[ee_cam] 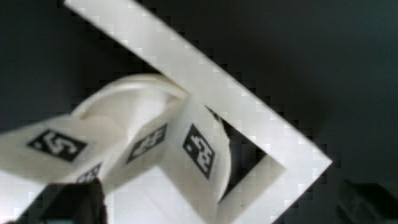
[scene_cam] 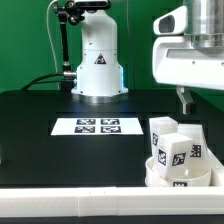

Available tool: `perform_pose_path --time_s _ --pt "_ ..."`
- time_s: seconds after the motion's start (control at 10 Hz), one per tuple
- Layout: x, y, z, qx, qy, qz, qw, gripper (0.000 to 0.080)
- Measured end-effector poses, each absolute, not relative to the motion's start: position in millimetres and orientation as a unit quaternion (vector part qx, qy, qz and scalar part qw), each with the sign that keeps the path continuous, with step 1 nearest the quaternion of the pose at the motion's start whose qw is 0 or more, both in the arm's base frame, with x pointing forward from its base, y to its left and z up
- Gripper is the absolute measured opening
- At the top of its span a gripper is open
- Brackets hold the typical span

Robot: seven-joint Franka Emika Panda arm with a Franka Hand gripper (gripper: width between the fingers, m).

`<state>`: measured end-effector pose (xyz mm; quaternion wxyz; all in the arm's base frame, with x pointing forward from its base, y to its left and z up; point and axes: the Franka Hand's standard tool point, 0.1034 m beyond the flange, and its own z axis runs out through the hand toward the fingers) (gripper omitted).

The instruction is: Assemble stool

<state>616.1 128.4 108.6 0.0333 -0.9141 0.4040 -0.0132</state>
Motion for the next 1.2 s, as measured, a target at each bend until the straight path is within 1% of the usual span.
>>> perform_pose_path --time_s 0.1,0.5,0.8,1.1,1.2 --pt "615.9 127.7 108.0 -0.919 0.393 -0.013 0.033 0.0649" --pt "616.2 125.6 107.8 -0.965 0.261 -0.019 0.028 0.0649" --pt "619.2 126.3 109.9 -0.996 0.084 -0.032 0.005 0.0649" --pt "621.7 125.0 112.6 -0.993 -0.118 -0.027 0.001 0.0649" --pt "621.3 123.1 113.9 -0.99 -0.14 -0.019 0.001 0.0649"
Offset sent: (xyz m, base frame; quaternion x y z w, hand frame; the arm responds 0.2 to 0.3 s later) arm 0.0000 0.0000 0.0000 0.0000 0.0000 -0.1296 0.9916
